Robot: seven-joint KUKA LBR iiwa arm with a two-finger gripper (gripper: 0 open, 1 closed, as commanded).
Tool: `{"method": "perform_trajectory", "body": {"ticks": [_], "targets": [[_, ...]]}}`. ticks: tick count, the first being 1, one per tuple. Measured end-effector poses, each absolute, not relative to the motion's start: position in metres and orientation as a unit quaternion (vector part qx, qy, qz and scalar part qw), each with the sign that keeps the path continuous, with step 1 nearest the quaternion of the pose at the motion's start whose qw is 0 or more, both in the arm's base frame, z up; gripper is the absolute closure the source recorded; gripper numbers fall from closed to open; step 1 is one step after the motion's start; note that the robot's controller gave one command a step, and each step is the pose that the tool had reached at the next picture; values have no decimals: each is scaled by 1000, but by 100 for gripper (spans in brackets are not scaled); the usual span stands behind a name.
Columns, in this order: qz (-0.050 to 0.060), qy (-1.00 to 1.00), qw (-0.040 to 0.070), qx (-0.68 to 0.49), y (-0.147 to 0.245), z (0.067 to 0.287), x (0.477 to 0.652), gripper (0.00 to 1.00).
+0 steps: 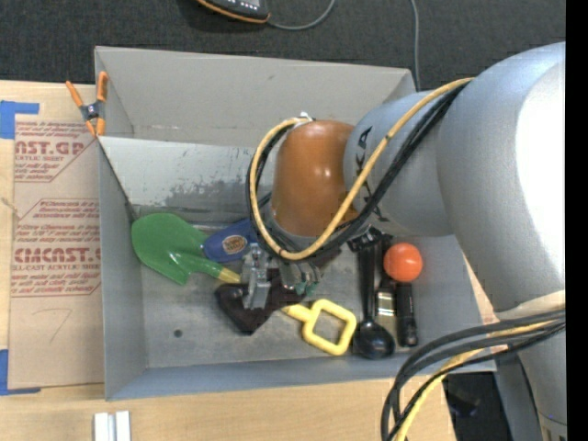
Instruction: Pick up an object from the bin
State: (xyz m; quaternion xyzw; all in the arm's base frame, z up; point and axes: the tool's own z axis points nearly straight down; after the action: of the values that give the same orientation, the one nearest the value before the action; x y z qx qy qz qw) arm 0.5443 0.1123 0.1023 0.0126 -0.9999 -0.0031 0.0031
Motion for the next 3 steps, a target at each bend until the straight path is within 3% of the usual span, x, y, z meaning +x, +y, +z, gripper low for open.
{"method": "perform_trajectory", "body": {"ticks": [1,2,3], "targets": [[-6,-1000,-11,0,117,166,553,100],[-6,-1000,-9,-2,112,145,550,100],[-4,-983,-13,181,99,123,519,100]]}}
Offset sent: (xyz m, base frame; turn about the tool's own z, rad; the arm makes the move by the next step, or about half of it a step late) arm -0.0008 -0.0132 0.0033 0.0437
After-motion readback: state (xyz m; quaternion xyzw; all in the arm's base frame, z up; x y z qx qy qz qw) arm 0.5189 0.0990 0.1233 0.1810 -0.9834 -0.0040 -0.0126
